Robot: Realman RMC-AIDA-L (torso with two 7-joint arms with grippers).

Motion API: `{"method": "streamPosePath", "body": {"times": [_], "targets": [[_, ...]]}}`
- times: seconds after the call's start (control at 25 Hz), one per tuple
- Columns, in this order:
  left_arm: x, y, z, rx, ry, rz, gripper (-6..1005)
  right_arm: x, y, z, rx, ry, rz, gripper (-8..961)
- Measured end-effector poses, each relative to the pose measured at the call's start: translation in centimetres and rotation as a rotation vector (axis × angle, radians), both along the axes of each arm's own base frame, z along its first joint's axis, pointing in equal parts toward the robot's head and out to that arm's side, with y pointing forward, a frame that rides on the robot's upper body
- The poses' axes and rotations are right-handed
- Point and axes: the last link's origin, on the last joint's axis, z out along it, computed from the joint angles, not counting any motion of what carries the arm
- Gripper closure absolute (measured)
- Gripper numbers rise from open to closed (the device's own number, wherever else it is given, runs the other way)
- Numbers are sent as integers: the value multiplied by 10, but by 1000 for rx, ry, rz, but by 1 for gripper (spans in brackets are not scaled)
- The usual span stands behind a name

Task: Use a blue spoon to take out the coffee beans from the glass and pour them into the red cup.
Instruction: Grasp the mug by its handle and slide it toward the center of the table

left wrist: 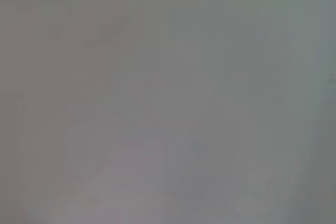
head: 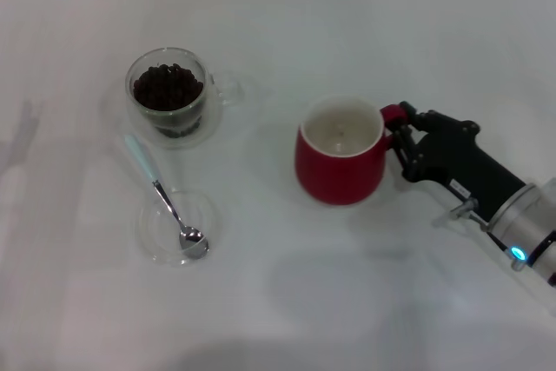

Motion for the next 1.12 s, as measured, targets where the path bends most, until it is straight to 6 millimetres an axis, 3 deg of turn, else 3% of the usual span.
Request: {"method": "streamPosePath", "body": {"times": [0.28,1.12], "targets": [[1,0,0,2,-3,-3,124,-9,3,-7,-46,-23,62,784],[-2,-3,0,5,-5,6,123,-6,0,-11,-101,-70,84,789]]}}
